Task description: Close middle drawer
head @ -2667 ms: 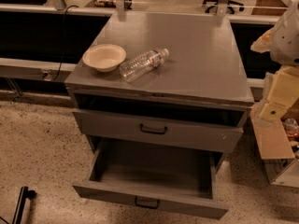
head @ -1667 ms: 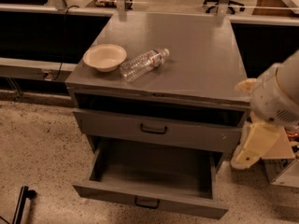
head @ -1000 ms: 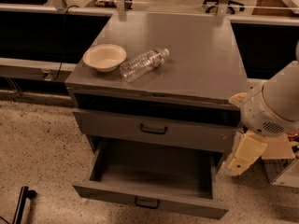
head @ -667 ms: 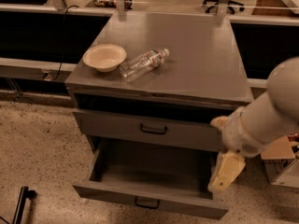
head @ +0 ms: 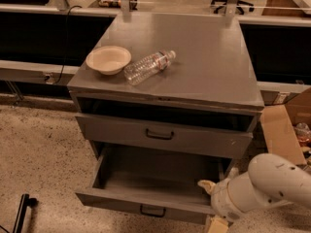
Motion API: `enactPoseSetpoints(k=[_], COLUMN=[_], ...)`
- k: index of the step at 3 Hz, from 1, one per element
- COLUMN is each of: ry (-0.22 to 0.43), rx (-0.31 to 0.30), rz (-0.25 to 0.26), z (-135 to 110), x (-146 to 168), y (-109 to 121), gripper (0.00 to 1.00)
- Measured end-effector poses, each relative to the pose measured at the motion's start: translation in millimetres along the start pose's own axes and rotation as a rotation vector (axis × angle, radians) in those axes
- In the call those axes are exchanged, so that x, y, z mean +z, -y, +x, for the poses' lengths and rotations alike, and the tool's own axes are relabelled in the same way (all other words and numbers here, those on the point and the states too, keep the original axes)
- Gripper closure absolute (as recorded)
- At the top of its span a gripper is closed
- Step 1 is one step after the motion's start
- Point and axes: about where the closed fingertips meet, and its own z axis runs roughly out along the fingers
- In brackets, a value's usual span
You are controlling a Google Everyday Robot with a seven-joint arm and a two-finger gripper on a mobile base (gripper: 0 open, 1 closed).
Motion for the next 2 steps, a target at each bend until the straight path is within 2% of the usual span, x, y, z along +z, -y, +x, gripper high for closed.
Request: enactPoseSetpoints(k=[1, 2], ry=[0.025, 0.025], rx=[0.016, 0.001], rz=[-0.008, 0.007], z=[6.9, 5.0], x=[18.6, 19.1], y=[2.0, 0.9], gripper=[0.00, 0.00])
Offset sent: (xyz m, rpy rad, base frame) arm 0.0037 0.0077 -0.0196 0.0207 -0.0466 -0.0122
